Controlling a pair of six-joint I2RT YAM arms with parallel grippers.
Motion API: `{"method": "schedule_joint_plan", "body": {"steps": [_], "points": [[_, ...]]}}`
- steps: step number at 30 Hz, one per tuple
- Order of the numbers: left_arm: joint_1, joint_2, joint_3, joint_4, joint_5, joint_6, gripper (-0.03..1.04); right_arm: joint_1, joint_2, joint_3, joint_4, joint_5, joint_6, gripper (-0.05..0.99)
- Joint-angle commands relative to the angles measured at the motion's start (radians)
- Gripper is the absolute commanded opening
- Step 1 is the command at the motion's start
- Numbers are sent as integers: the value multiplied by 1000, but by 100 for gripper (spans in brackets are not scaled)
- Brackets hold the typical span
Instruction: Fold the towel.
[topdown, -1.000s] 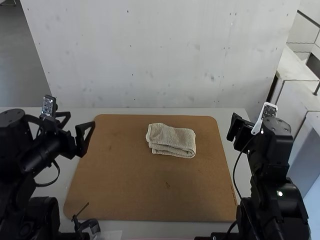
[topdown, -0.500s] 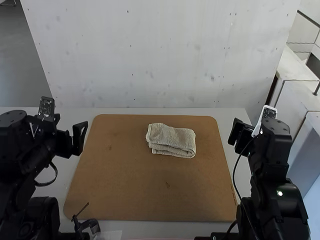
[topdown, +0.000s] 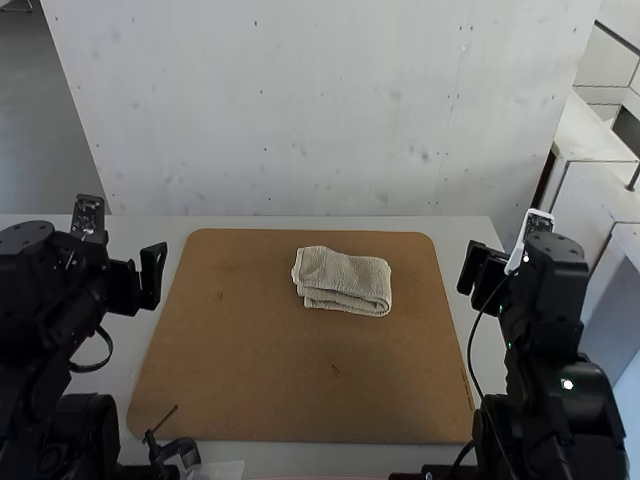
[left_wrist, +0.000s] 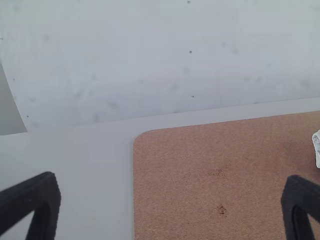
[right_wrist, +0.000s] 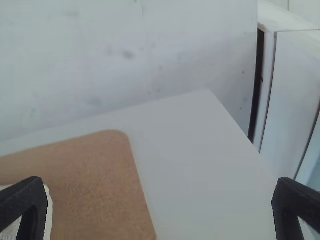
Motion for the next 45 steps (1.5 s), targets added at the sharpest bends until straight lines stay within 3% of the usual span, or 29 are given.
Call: {"method": "schedule_joint_plan", "body": {"steps": [1,5,45], "points": [[-7,-5,9,6,-27,12,99,0,2,51,-110,-47,2,97],[-7,-5,9,6,-27,12,99,-3,5,92,-220,-63,3,97],[-7,-5,9,6,-27,12,99,9,-23,89,-209,-62,-6,97]]}}
